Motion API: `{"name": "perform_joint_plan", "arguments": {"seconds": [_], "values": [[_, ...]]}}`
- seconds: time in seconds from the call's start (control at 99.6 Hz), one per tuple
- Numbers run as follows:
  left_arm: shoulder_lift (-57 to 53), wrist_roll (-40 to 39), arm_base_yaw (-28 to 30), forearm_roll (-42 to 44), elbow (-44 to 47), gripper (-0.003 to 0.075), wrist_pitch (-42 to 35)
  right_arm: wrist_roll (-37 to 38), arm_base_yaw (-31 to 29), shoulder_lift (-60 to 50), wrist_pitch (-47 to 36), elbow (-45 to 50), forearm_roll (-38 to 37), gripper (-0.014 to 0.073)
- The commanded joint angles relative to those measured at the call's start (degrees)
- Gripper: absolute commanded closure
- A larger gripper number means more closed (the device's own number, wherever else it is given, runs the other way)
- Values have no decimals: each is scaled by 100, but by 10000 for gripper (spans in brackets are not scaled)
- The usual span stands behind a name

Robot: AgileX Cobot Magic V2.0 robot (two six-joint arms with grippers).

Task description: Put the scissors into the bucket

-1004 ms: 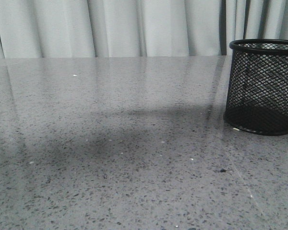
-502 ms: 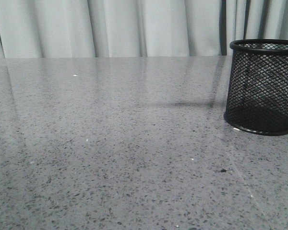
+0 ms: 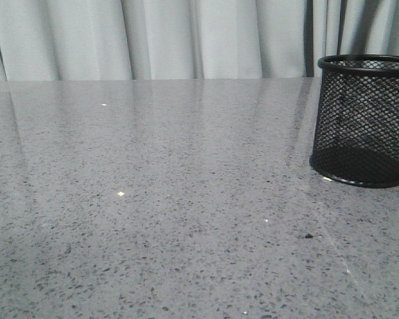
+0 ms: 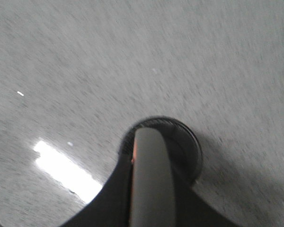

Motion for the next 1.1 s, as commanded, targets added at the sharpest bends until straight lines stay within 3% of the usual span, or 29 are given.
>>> {"name": "perform_joint_plan", "arguments": {"seconds": [0.0, 0.281, 0.653, 0.773, 0.964, 1.095], "values": [[52, -83, -42, -107, -110, 739, -680, 114, -27, 127, -219, -111, -308, 659], [52, -83, -42, -548, -110, 739, -757, 114, -27, 533, -935, 40, -219, 659], [52, -83, -42, -596, -110, 739, -737, 114, 94, 1200, -1064, 49, -154, 643], [52, -83, -42, -596, -110, 739, -737, 114, 200, 1289, -1087, 49, -154, 519], [52, -83, -42, -596, -110, 739, -737, 114, 211, 1289, -1063, -88, -143, 170], [52, -88, -42, -569, -24, 739, -797, 114, 211, 1164, -1047, -427, -155, 118]]}}
